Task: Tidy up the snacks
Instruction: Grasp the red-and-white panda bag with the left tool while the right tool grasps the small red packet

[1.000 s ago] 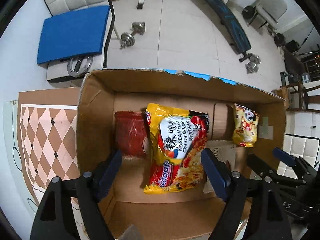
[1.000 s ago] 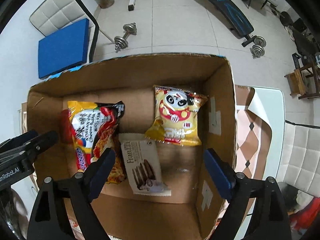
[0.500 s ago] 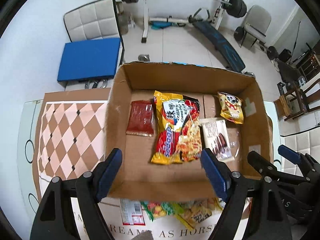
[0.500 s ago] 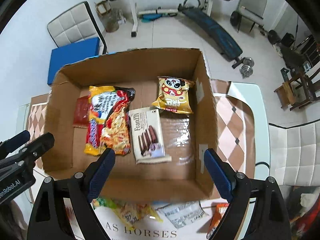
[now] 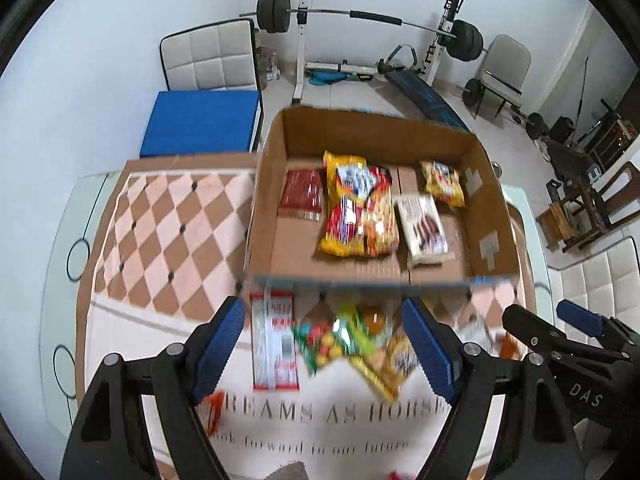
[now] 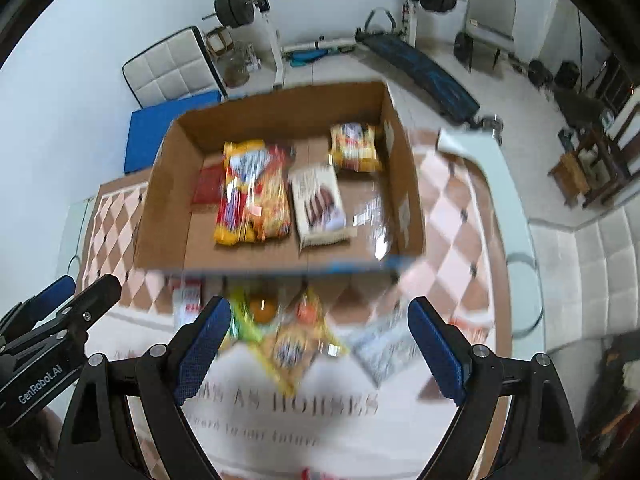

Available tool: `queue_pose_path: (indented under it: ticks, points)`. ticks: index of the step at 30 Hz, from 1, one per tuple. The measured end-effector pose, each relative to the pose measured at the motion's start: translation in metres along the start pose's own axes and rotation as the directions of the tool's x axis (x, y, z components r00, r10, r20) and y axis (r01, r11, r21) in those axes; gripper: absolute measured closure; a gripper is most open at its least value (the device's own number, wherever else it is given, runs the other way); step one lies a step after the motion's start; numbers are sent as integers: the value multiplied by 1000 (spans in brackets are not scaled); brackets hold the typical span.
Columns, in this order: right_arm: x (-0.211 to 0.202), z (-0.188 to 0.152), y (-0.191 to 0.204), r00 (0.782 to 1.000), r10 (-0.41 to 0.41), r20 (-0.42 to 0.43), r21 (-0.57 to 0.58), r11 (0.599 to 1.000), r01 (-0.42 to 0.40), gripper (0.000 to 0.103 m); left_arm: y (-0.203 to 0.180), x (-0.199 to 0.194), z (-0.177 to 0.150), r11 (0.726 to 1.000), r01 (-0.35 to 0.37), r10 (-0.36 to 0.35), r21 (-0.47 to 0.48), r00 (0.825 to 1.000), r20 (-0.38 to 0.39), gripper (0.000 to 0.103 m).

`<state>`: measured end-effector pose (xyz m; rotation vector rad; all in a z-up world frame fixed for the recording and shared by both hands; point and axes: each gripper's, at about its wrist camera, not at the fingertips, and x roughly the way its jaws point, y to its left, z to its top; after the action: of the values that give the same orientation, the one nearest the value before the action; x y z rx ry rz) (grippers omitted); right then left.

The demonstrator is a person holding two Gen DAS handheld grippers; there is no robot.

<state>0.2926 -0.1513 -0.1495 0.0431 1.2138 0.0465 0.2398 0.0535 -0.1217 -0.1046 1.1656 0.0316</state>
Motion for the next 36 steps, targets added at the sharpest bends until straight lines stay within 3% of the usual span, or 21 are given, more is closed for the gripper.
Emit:
queue_pose_path:
  ticks: [4,7,10,14,17,21,23,24,25,27,32,36]
  points:
    - [10,-48,-11,994,29,-106,38,999,-26,11,3,2,-48,999,-8,11,43,998,-64,23]
    - [29,-93,-18,974,43,-223,62,998,-30,11,7,18,-87,997,-16,26,74,989,-147,23]
    - [54,-136,-22,937,51,-347,72,997,-27,11,11,38,-121,996,-16,36,89,971,-236,23]
    - [89,-187,-27,870,76,-488,99,995,-32,11,13,55,-156,995,-28,56,94,950,-306,23]
    - [109,-212,-31,829,99,-550,136,990,-28,11,14,65,-175,996,-31,59,87,935,-350,23]
    - [128,-237,-34,798,139,-587,187,982,-33,13,22,75,-188,997,-39,62,69,920,-386,23]
    - [137,-244,-33,787,142,-600,197,980,-26,17,25,78,-192,997,-40,61,61,914,-400,23]
    - [140,-248,-33,784,145,-604,205,979,-24,24,27,79,-194,997,-46,65,55,913,-402,23]
    - [144,-251,-33,778,147,-611,210,977,-20,37,30,79,-195,997,-52,67,48,913,-403,23]
    - [153,-256,-32,769,139,-624,208,978,-8,48,36,80,-197,998,-57,63,28,911,-408,23]
    - [146,-256,-25,790,167,-590,230,973,-35,52,62,75,-200,997,-65,38,-51,910,-413,23]
    - [136,-237,-3,808,197,-555,222,971,-85,52,105,66,-192,982,-75,-4,-174,912,-411,23]
